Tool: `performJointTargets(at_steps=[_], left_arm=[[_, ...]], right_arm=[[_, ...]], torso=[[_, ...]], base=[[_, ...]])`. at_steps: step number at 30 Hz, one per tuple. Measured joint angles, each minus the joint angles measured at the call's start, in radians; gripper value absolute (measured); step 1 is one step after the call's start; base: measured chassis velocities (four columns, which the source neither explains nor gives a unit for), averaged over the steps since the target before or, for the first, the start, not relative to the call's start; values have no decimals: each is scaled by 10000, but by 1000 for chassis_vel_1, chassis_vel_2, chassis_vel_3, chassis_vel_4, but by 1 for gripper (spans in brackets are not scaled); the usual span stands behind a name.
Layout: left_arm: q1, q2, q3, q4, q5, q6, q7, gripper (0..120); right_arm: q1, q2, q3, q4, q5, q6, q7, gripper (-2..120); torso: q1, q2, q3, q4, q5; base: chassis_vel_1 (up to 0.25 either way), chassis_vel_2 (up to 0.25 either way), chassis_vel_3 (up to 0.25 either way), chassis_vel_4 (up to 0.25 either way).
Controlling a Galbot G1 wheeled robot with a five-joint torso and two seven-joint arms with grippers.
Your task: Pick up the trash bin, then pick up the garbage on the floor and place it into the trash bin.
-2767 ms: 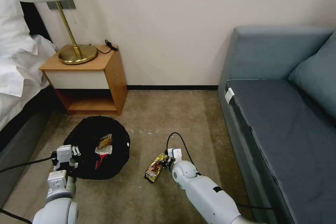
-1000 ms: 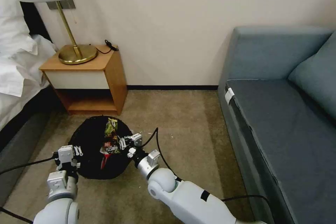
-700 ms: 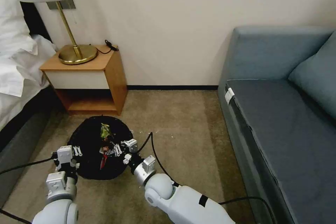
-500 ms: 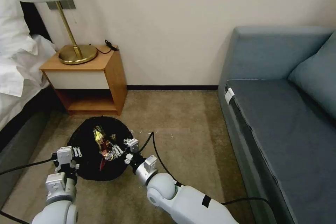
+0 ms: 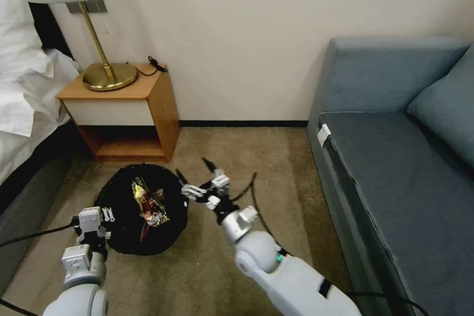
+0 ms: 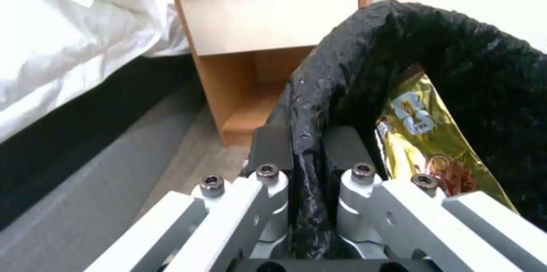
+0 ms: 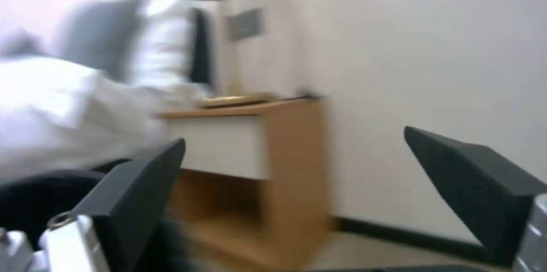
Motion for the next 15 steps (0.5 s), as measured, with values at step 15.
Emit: performJointTargets(at_steps=[15], left_arm=[[-21,86,60,42,-3165,747,-785,7]], right_arm=[[-3542,803,3941,2183,-2090,-58,591,100]], torso=[[0,0,0,0,-1]], base=[[0,0,0,0]])
